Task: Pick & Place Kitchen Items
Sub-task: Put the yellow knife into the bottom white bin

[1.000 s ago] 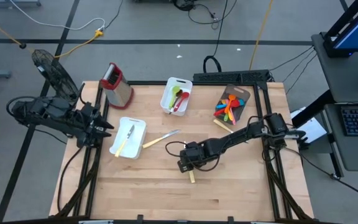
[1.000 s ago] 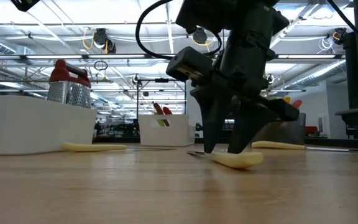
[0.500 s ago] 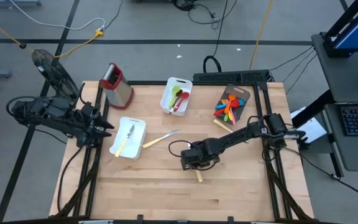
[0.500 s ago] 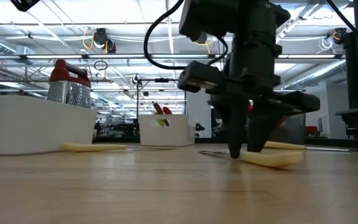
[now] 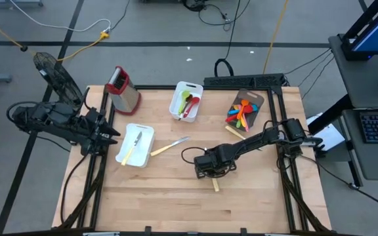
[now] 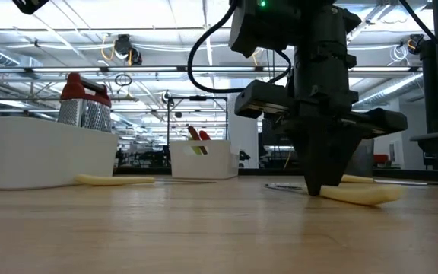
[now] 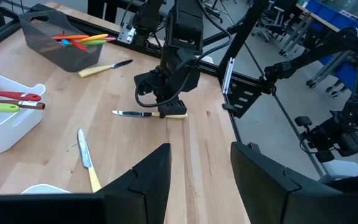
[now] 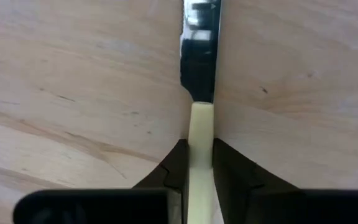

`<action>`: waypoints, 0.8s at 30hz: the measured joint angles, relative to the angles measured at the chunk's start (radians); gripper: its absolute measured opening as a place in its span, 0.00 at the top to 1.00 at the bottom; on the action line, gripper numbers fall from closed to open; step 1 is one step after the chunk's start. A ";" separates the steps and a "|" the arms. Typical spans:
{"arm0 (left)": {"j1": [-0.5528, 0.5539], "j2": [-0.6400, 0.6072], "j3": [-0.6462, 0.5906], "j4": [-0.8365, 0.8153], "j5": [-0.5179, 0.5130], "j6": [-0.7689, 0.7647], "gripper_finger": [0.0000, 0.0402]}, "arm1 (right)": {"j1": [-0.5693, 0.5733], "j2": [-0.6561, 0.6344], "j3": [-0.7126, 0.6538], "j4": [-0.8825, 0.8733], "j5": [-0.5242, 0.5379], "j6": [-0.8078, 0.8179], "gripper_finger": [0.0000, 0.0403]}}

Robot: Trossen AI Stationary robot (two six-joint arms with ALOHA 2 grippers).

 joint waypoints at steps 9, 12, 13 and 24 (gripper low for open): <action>0.000 0.000 0.000 -0.001 -0.001 0.004 0.57 | 0.001 -0.050 -0.013 0.038 0.030 -0.021 0.90; 0.000 0.003 0.000 -0.002 -0.002 0.004 0.57 | 0.000 -0.095 -0.014 0.073 0.067 -0.022 0.90; 0.000 0.003 0.000 -0.005 -0.002 0.004 0.57 | -0.001 -0.107 -0.014 0.078 0.084 -0.021 0.90; 0.000 0.033 0.000 -0.007 -0.027 -0.004 0.57 | -0.038 -0.224 -0.018 0.225 0.206 -0.101 0.91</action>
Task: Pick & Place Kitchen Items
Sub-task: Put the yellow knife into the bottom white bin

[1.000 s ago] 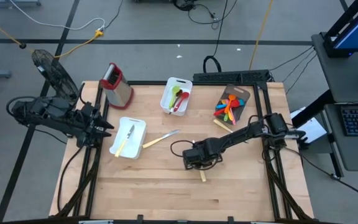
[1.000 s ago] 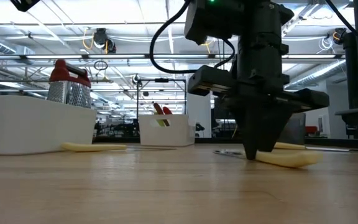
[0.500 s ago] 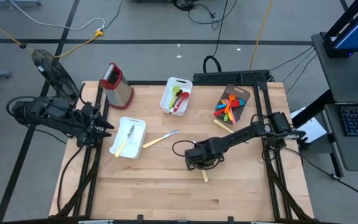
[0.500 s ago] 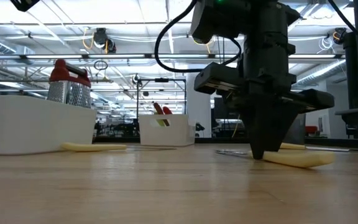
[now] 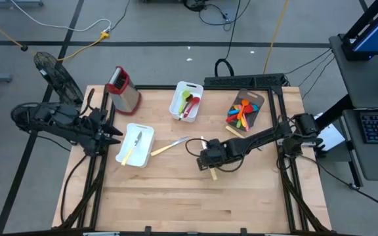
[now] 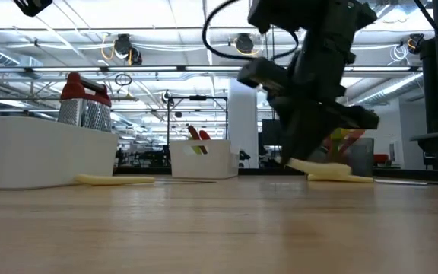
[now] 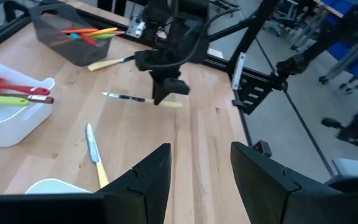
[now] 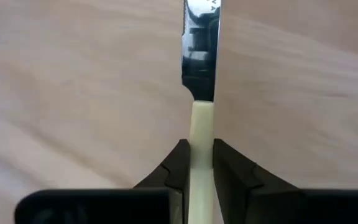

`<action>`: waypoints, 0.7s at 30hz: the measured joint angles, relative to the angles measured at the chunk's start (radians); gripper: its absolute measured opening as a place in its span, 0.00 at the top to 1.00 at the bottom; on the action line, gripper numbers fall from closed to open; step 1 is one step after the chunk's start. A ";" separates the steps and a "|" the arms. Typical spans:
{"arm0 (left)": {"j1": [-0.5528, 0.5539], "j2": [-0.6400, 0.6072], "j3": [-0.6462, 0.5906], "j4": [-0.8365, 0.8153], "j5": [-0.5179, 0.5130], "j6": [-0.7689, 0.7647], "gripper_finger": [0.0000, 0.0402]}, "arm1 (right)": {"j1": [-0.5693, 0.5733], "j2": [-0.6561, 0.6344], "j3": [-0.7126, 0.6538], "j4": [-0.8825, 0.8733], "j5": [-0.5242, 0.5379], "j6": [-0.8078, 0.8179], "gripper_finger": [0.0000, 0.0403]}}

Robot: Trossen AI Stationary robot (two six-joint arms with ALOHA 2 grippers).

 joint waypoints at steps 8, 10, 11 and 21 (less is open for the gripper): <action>0.000 0.057 0.000 0.001 -0.012 -0.026 0.57 | -0.042 -0.031 0.003 0.304 -0.003 -0.118 0.91; 0.000 0.073 0.000 0.000 -0.012 -0.037 0.57 | -0.054 -0.030 0.003 0.390 -0.005 -0.153 0.91; 0.000 0.084 0.000 0.001 -0.011 -0.046 0.57 | -0.060 -0.030 0.003 0.440 -0.007 -0.172 0.91; 0.000 0.157 0.000 0.003 -0.011 -0.138 0.57 | -0.141 -0.032 0.004 0.851 -0.090 -0.380 0.91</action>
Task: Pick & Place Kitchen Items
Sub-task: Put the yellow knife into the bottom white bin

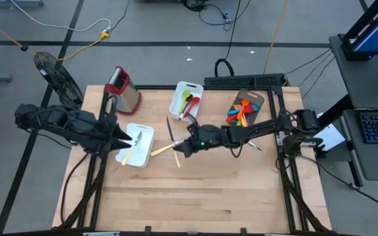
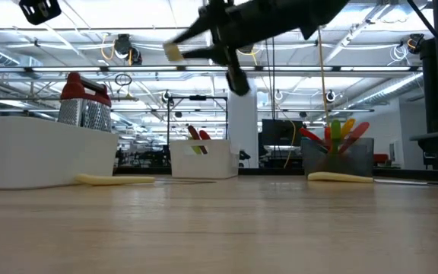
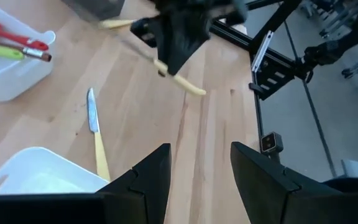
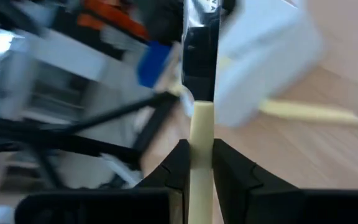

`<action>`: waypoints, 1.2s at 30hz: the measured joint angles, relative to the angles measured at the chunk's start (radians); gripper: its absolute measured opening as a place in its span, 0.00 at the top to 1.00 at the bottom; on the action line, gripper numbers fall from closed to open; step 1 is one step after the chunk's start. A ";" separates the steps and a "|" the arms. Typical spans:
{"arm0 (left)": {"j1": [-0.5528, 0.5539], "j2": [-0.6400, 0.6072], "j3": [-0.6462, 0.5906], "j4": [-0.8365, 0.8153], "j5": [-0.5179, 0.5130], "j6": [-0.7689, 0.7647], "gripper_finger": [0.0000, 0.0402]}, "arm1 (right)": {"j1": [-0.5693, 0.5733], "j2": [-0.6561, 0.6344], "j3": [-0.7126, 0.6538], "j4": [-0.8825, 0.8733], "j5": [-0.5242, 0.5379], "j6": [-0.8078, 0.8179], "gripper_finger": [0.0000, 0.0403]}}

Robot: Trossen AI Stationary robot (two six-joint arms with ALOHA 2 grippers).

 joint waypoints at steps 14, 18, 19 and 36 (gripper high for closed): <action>0.077 0.171 0.000 0.172 0.016 -0.121 0.57 | -0.094 -0.001 0.001 0.347 -0.211 -0.072 0.91; 0.108 0.232 0.000 0.247 0.071 -0.114 0.57 | -0.106 -0.001 0.002 0.352 -0.251 -0.075 0.91; 0.116 0.245 0.000 0.269 0.090 -0.122 0.57 | -0.110 -0.001 0.002 0.363 -0.264 -0.075 0.91; 0.225 0.430 0.000 0.594 0.245 -0.254 0.57 | -0.162 -0.001 0.002 0.529 -0.360 -0.067 0.91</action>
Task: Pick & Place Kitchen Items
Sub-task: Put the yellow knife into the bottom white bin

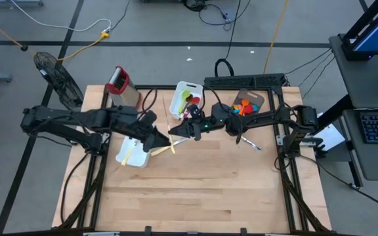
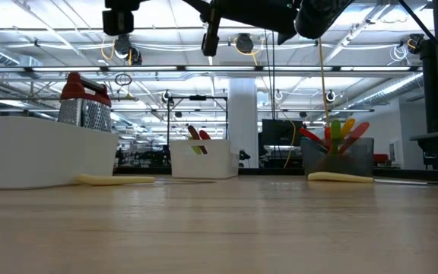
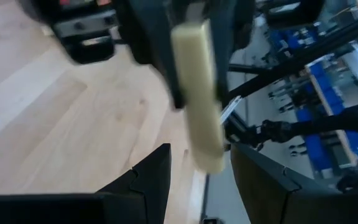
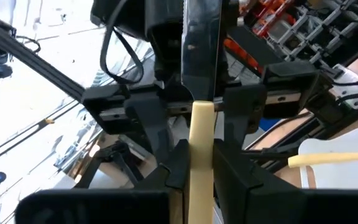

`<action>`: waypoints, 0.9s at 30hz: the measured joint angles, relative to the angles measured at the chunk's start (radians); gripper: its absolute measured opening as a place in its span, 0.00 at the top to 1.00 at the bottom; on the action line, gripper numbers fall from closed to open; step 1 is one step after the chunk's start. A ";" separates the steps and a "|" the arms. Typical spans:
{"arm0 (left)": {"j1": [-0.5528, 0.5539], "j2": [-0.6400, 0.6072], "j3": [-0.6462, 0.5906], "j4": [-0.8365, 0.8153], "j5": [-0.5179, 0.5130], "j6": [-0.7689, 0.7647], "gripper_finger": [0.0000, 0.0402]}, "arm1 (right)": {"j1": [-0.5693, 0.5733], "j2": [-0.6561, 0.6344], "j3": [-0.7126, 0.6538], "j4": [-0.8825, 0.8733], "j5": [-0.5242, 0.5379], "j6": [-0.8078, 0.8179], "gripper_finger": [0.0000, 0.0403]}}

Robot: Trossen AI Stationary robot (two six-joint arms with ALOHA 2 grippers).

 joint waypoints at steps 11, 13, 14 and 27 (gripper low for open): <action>0.011 0.017 0.000 0.093 -0.007 -0.004 0.57 | -0.030 -0.002 0.000 0.025 -0.014 0.001 0.91; 0.022 0.034 0.000 0.101 -0.006 -0.015 0.57 | -0.032 -0.002 0.000 0.027 -0.008 0.001 0.91; 0.029 0.042 0.000 0.096 -0.003 -0.017 0.57 | -0.032 -0.002 0.000 0.026 -0.008 0.001 0.91; 0.084 0.135 0.000 0.188 0.106 -0.028 0.57 | -0.033 -0.001 0.000 0.010 -0.008 -0.007 0.91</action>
